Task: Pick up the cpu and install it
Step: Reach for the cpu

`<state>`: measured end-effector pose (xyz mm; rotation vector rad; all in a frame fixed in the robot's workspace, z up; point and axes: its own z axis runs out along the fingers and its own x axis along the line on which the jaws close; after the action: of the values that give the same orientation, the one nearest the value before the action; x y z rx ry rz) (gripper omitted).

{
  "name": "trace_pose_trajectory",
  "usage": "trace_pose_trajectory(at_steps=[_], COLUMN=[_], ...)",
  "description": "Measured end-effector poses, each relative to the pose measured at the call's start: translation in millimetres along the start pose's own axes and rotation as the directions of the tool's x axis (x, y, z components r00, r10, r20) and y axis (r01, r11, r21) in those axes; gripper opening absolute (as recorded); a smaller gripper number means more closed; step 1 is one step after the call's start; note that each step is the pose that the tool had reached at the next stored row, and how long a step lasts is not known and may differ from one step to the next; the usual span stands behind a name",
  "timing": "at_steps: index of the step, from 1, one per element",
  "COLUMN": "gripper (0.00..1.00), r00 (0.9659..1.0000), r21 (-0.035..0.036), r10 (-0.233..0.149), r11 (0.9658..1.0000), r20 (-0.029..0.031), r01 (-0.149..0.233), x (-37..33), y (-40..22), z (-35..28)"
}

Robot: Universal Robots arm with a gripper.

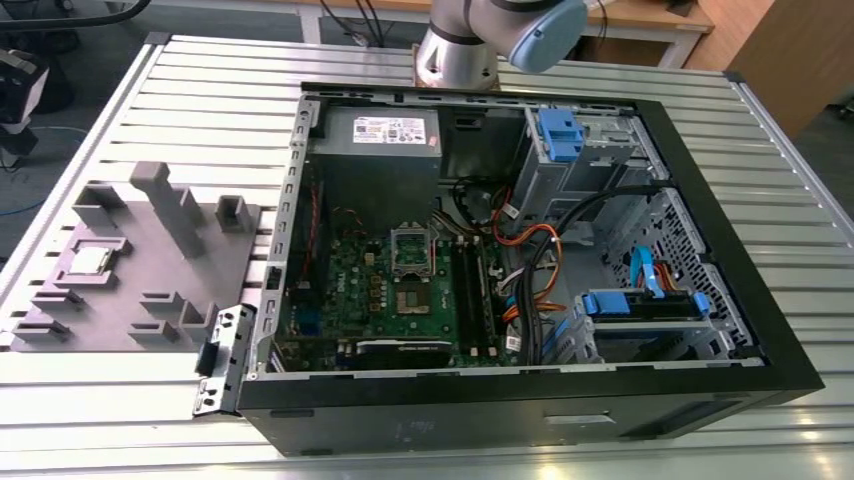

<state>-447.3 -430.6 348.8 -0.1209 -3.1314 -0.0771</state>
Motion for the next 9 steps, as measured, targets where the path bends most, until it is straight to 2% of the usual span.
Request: trace_pose_trajectory(at_steps=[4,9], gripper=[0.11,0.11], r00=[1.0,1.0], r21=[0.0,0.0], r10=[0.0,0.0], r11=[1.0,1.0], r20=[0.0001,0.0002], r01=[0.0,0.0], x=[1.8,6.4], y=[-0.3,-1.7], z=[2.6,9.0])
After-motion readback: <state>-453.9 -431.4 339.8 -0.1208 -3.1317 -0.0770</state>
